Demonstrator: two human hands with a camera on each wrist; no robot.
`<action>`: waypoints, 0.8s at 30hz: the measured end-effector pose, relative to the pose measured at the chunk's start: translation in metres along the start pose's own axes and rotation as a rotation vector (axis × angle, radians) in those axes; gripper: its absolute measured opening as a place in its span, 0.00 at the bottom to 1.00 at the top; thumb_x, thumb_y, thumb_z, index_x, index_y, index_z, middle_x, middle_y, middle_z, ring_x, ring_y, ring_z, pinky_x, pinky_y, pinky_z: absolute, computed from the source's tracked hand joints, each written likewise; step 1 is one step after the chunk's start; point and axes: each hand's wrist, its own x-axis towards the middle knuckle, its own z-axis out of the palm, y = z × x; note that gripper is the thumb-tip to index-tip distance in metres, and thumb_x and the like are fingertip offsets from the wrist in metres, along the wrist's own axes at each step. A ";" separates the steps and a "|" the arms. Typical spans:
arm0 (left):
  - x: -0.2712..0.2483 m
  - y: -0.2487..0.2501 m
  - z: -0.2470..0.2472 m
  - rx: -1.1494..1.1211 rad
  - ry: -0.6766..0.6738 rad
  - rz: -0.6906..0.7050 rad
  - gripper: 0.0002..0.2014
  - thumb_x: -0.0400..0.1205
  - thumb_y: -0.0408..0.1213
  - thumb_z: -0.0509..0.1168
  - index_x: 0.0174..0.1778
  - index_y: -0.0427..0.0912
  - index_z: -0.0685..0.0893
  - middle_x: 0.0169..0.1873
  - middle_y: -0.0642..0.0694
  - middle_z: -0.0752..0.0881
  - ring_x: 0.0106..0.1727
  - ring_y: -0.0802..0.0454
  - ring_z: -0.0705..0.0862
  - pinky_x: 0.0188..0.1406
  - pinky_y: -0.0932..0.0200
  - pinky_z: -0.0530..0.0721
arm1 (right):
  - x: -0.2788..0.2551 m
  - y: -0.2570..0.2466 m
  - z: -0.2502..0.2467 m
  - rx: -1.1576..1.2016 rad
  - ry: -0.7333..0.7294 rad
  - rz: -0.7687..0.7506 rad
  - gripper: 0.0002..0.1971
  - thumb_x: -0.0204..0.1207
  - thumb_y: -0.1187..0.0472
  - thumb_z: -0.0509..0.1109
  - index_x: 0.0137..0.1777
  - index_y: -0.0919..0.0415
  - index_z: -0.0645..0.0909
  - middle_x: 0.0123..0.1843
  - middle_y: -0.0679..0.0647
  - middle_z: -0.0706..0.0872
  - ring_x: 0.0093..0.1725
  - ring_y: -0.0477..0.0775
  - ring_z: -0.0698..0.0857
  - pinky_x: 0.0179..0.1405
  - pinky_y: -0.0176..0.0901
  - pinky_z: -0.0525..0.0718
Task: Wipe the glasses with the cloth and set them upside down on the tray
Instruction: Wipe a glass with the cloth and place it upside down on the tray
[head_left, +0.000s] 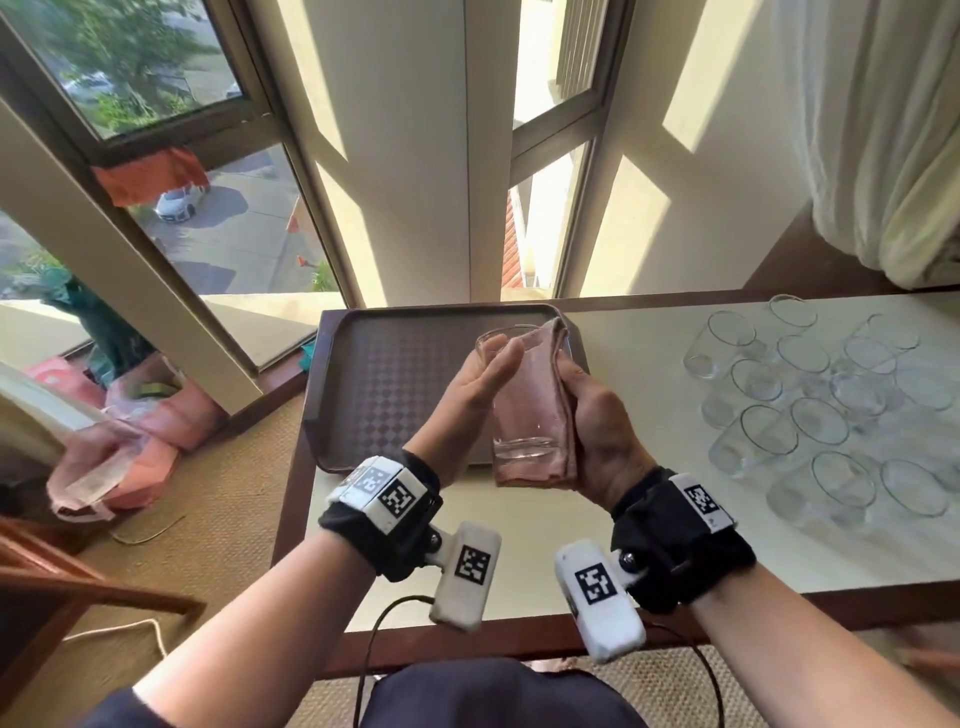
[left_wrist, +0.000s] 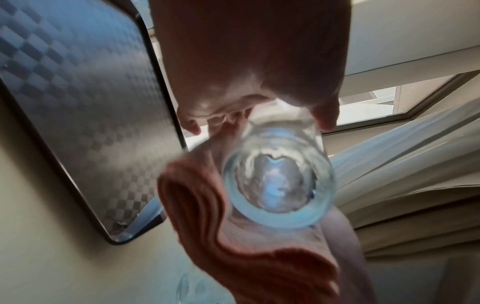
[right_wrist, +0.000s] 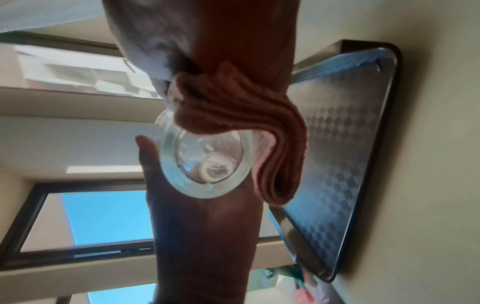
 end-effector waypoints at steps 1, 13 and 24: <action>0.000 0.000 -0.003 0.034 -0.007 -0.001 0.22 0.83 0.52 0.64 0.69 0.43 0.78 0.63 0.38 0.85 0.62 0.46 0.86 0.63 0.49 0.87 | 0.001 -0.001 0.000 -0.023 0.011 -0.026 0.24 0.90 0.49 0.50 0.76 0.62 0.75 0.66 0.64 0.87 0.61 0.62 0.89 0.50 0.53 0.89; -0.005 -0.003 0.009 -0.049 0.133 0.013 0.30 0.85 0.47 0.66 0.80 0.41 0.66 0.68 0.43 0.83 0.65 0.50 0.86 0.61 0.55 0.88 | 0.001 0.005 0.006 -0.029 0.017 -0.021 0.24 0.91 0.50 0.49 0.80 0.61 0.71 0.72 0.67 0.82 0.69 0.68 0.83 0.64 0.63 0.85; -0.005 0.000 0.017 0.056 0.186 0.007 0.45 0.84 0.51 0.68 0.88 0.52 0.43 0.83 0.42 0.66 0.79 0.47 0.72 0.70 0.52 0.75 | 0.006 0.009 0.015 -0.461 0.107 -0.306 0.21 0.91 0.55 0.54 0.82 0.51 0.68 0.76 0.54 0.79 0.74 0.52 0.80 0.72 0.56 0.80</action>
